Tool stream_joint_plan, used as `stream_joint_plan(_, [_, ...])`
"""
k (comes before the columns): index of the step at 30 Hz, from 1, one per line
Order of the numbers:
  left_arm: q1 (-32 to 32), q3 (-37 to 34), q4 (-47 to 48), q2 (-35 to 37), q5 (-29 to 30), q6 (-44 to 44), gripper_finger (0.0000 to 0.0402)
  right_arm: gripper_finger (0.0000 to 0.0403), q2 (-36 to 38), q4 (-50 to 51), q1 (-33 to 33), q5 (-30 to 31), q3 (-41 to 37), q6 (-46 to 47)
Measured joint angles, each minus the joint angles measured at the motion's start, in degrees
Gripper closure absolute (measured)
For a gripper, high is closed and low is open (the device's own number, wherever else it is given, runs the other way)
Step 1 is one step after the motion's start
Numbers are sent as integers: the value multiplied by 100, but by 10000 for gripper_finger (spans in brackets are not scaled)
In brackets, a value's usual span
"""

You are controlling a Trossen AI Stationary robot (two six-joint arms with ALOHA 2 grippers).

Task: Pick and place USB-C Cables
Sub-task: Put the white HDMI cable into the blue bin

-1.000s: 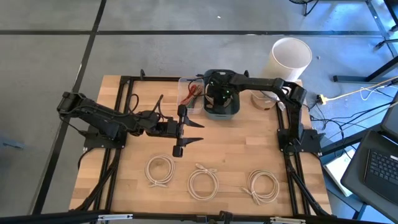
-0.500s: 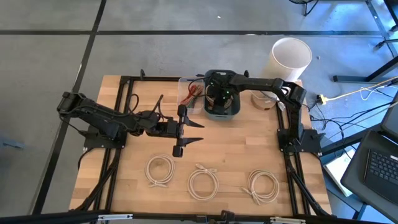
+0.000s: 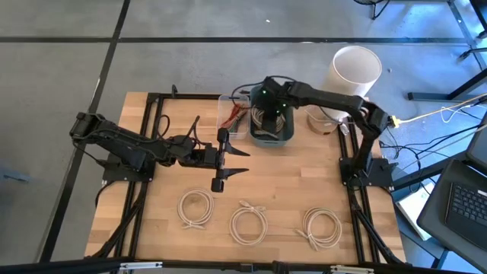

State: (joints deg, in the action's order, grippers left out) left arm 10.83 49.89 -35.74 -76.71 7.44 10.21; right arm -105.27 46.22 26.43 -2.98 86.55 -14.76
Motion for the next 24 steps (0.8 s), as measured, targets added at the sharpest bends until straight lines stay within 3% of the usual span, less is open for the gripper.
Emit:
stream_joint_plan(10, [0,0,0,0,0,-1,210,267,1166,1105,-407,-2,185,362])
stream_joint_plan(18, [0,0,2,0,0,1,210,267,2104,2081,-1165,-9,163,1207])
stream_joint_plan(24, [2,0,0,0,0,-1,210,267,2818,2453,-2179,-726,-525,2258])
